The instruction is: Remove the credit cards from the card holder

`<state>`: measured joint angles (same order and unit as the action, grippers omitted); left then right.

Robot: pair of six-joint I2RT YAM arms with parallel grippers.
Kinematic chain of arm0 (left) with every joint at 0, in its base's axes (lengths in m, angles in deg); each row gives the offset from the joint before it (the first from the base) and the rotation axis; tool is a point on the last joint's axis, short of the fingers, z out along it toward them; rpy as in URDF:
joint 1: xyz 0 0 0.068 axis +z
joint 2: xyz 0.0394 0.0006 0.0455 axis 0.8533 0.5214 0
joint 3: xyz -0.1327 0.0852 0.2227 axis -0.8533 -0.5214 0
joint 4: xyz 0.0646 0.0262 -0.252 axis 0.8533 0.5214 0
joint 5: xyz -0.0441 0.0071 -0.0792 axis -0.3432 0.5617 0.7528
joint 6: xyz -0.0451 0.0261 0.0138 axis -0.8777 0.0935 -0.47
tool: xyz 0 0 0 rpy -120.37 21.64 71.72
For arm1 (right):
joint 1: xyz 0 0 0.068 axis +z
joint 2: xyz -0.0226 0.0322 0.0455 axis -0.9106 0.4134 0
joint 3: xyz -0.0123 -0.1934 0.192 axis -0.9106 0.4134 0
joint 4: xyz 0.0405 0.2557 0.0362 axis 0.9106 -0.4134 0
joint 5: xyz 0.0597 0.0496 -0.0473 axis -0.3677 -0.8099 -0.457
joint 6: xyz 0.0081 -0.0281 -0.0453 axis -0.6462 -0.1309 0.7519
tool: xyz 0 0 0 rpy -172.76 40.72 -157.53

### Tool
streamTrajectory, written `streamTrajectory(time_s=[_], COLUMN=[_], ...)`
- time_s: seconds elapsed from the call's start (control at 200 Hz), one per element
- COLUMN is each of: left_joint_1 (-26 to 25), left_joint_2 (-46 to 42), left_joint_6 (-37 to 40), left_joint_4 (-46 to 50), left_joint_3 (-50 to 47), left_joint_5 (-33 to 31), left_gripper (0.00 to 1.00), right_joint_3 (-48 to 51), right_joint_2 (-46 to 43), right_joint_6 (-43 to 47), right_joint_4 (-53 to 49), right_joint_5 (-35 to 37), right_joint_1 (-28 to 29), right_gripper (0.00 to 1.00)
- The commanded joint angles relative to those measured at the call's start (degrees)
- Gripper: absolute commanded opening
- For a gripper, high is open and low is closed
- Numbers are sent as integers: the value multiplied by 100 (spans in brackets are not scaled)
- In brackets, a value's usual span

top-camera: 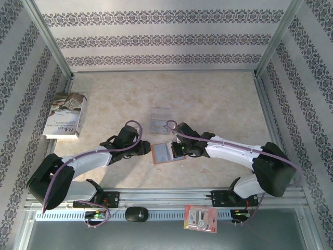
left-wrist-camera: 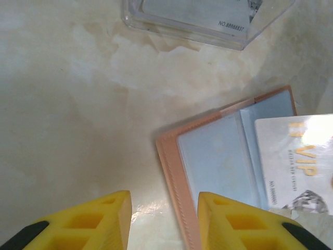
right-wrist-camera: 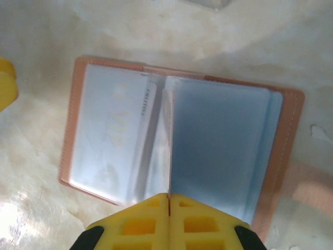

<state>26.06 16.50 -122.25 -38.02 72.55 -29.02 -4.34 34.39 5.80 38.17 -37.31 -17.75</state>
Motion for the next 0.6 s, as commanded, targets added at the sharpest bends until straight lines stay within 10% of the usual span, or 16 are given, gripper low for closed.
streamTrajectory(time_s=[0.0, 0.595], left_joint_1=[120, 412], left_joint_2=[-138, -438], left_joint_6=[27, 176], left_joint_4=[152, 592], left_joint_3=[-54, -69], left_joint_5=[112, 545], left_gripper=[38, 43], right_joint_3=[-322, -2887], right_joint_2=[-294, 907], right_joint_6=[722, 4582], right_joint_4=[-307, -2124], right_joint_5=[-33, -229], right_joint_1=[-67, -566], right_gripper=[0, 0])
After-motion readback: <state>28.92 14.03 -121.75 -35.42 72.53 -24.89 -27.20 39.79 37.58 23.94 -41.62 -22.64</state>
